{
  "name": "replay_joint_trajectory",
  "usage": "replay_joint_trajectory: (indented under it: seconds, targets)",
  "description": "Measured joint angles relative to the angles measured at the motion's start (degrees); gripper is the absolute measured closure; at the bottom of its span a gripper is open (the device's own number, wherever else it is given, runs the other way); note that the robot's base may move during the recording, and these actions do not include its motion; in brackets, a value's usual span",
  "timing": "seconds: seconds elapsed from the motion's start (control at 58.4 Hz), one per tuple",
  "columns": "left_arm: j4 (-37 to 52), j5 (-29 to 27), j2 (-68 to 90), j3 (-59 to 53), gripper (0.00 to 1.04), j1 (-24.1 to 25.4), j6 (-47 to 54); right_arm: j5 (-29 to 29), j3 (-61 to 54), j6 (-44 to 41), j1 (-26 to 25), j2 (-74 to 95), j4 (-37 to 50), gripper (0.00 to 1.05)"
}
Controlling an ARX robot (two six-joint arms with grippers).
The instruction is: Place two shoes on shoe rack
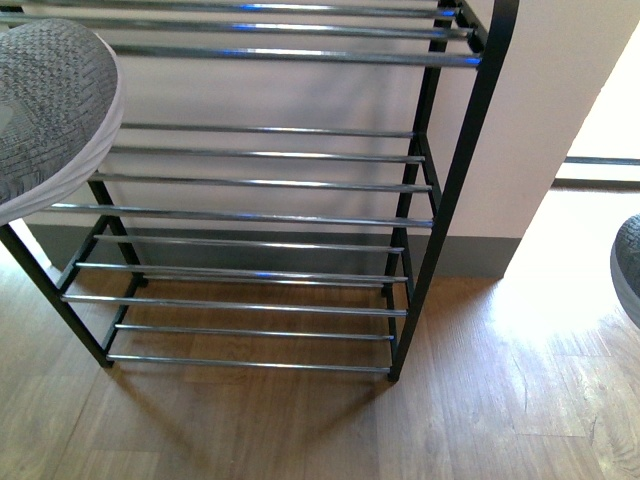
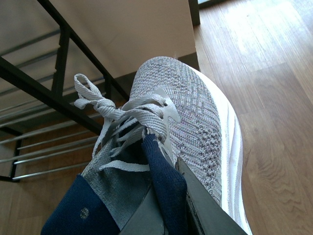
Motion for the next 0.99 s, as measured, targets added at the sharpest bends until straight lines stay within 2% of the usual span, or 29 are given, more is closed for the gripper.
replay_joint_trajectory:
  seconds: [0.771,0.788,0.839,0.891,0.993]
  targets:
    - [0.0,0.0,0.0,0.1,1.03,0.0,0.0,-0.2,0.0,0.0,0.0,0.0,0.0,1.04]
    - [0.0,0.0,0.0,0.1,1.03,0.0,0.0,0.5,-0.4,-0.5,0.1,0.4,1.5,1.04]
    - [0.0,0.0,0.0,0.1,1.03,0.0,0.0,4.1,-4.2,-2.8,1.3,2.2,16.0,1.04]
    - [0.0,0.0,0.0,0.1,1.03,0.0,0.0,5.6,-5.0,-3.6,2.5,2.3,22.1,1.04]
    - [0.0,0.0,0.0,0.1,1.03,0.0,0.0,9.3,-1.6,-3.8,5.8,0.1,21.0,1.04]
